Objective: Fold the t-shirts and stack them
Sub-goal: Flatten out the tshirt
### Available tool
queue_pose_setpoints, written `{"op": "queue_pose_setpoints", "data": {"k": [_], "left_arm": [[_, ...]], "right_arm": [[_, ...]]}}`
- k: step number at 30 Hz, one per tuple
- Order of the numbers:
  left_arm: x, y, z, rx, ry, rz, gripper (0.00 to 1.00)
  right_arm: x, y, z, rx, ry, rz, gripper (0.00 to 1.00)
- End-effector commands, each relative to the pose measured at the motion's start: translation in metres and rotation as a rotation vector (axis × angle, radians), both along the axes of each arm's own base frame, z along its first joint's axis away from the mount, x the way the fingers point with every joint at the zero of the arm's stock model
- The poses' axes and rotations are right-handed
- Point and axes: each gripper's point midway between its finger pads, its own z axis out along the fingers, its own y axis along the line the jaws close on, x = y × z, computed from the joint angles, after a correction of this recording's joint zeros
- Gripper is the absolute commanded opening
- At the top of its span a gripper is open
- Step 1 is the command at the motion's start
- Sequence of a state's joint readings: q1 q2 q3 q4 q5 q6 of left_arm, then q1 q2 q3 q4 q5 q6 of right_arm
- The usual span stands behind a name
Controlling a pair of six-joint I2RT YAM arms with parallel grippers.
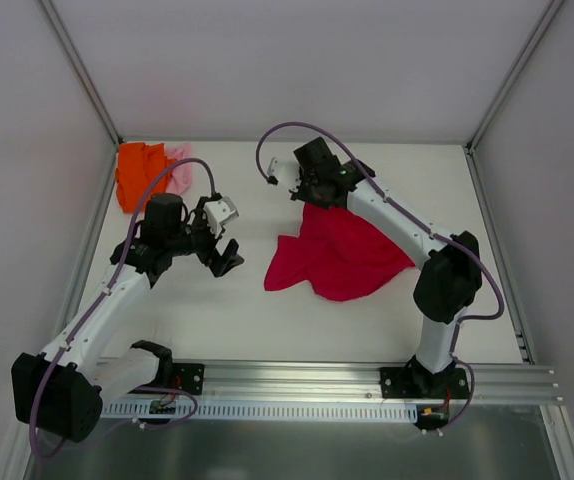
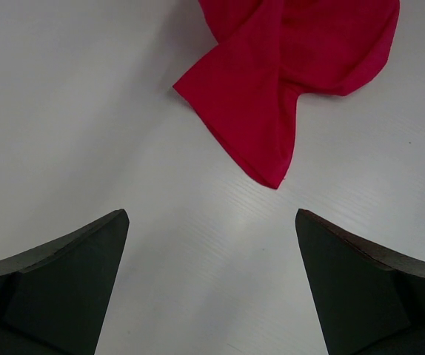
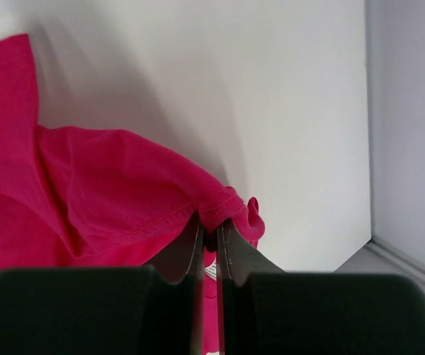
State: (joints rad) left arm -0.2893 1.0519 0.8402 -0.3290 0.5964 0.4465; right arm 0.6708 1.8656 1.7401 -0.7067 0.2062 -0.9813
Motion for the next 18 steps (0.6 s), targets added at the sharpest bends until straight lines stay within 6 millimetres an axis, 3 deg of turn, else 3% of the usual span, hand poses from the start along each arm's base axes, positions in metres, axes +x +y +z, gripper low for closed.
{"op": "queue_pose_setpoints", "data": {"k": [1,7,8,9,10,11,12,14,18], "left_arm": [[0.006,0.002,0.011,0.001,-0.091,0.015,0.99],[0.004,0.005,0.008,0.004,-0.096,0.033,0.99],[0.005,0.006,0.008,0.003,-0.103,0.035,0.99],[0.005,0.006,0.007,0.006,-0.102,0.036,0.99],[0.005,0.006,0.005,0.006,-0.098,0.036,0.99],[0.005,0.006,0.003,0.007,-0.091,0.037,0.99],[0.005,0.006,0.003,0.005,-0.091,0.036,0.99],[0.006,0.005,0.002,0.005,-0.089,0.035,0.99],[0.005,0.004,0.004,0.003,-0.086,0.032,0.99]], "right_arm": [[-0.005,0.038,0.054,0.082,-0.123,0.076,0.01],[-0.022,0.084,0.08,0.136,-0.138,0.156,0.01],[-0.022,0.09,0.09,0.142,-0.166,0.155,0.11],[-0.021,0.093,0.093,0.13,-0.179,0.155,0.33],[-0.017,0.091,0.093,0.1,-0.199,0.142,0.57],[-0.015,0.092,0.093,0.09,-0.223,0.135,0.93],[-0.011,0.091,0.097,0.094,-0.247,0.125,0.99],[-0.002,0.087,0.11,0.112,-0.305,0.086,1.0],[0.024,0.05,0.13,0.131,-0.382,-0.057,1.0]]}}
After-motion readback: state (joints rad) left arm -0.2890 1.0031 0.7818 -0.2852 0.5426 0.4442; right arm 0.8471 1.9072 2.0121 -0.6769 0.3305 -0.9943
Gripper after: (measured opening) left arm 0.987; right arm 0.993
